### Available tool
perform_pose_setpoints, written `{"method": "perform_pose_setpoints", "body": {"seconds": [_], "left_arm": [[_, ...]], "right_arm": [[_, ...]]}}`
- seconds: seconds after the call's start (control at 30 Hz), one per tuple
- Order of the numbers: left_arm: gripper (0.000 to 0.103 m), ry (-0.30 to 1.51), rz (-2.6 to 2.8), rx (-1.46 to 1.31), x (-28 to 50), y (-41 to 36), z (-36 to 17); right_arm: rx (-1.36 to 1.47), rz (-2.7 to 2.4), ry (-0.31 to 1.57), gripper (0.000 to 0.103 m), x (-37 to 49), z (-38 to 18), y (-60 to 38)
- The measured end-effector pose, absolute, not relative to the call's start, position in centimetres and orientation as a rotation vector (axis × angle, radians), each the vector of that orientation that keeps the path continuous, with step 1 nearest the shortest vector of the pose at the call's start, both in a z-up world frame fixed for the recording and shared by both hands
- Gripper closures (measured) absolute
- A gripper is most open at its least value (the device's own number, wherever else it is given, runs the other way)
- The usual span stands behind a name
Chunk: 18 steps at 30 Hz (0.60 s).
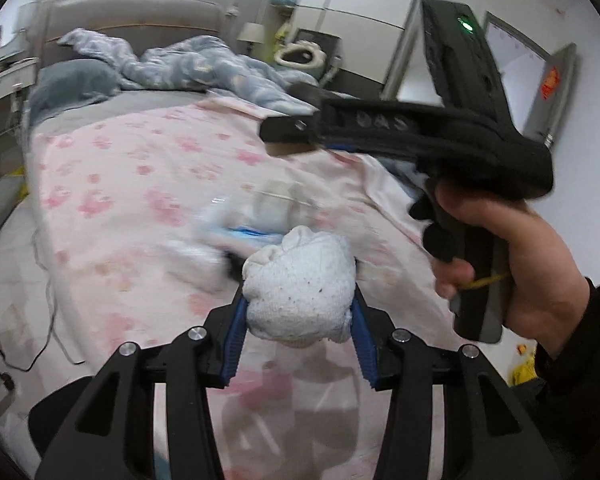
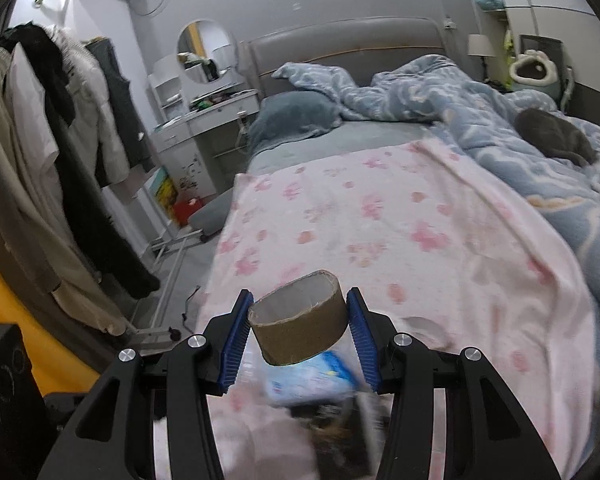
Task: Collect trash
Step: 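Carry tissue and tape roll over the wastebasket with both grippers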
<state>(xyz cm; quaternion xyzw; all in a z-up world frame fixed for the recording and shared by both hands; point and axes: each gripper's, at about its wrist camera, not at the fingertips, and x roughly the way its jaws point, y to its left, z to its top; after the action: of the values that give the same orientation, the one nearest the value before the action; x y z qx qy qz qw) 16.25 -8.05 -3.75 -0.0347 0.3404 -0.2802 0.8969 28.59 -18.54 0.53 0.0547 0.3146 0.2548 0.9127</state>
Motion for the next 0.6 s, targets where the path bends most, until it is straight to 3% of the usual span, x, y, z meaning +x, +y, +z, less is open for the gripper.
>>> {"method": "perform_pose_setpoints", "body": {"seconds": [0.6], "left_arm": [[0.052,0.766,-0.207,-0.166,16.1,6.6,-5.4]], "right_arm": [[0.022,0.736,0.727,0.054,27.9,-1.5,-4.6]]}}
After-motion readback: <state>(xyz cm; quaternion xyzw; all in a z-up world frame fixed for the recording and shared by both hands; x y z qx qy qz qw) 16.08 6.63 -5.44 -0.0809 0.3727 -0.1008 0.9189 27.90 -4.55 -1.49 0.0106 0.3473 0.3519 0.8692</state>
